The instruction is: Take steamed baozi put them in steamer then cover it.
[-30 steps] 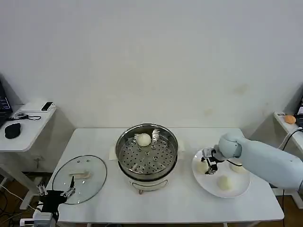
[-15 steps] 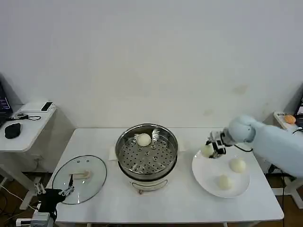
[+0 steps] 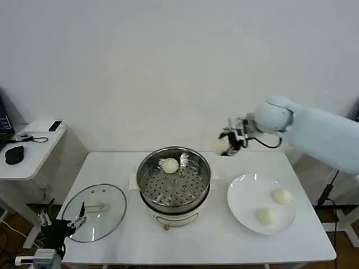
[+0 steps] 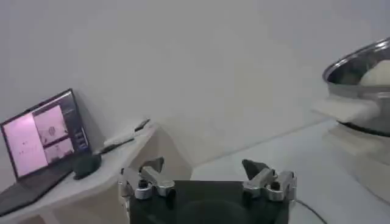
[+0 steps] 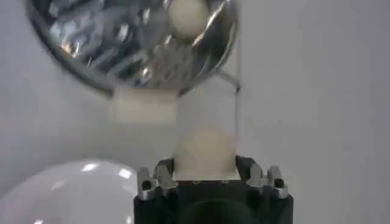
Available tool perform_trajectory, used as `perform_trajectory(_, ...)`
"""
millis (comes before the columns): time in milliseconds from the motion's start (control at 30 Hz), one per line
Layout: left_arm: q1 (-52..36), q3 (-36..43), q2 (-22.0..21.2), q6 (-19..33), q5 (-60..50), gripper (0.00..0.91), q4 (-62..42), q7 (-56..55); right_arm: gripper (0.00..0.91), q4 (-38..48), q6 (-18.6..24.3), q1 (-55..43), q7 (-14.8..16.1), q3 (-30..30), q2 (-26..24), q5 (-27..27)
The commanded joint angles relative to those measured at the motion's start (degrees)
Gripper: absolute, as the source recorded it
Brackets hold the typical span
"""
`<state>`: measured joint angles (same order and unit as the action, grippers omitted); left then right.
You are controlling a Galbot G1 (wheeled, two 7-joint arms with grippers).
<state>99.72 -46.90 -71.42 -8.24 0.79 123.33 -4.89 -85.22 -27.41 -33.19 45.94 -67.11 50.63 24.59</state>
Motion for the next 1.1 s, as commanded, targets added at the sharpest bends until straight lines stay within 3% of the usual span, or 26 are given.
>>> perform_trajectory(33, 0.1, -0.3, -1.1, -0.1, -0.4, 0.907, 1.0, 0.1, 0.685, 1.5, -6.6, -2.8, -4.7, -2.1, 15.2, 10.9)
perform_trajectory(200, 0.5, -0.9, -2.0, -0.1, -1.1, 0.907, 1.7, 0.1, 0.685, 2.4, -10.2, 1.5, -6.5, -2.9, 20.9, 12.7)
perform_trajectory(400, 1.4, -2.0, -2.4, 0.2, -1.1, 0.907, 2.1, 0.0, 0.685, 4.5, -12.5, 6.1, -9.2, -2.6, 24.0, 14.8)
perform_trajectory(1100, 0.9, -1.5, -2.5, 0.7, -1.0, 0.907, 0.8, -0.1, 0.685, 11.7, -14.2, 11.6, -9.8, -2.3, 27.1, 9.7)
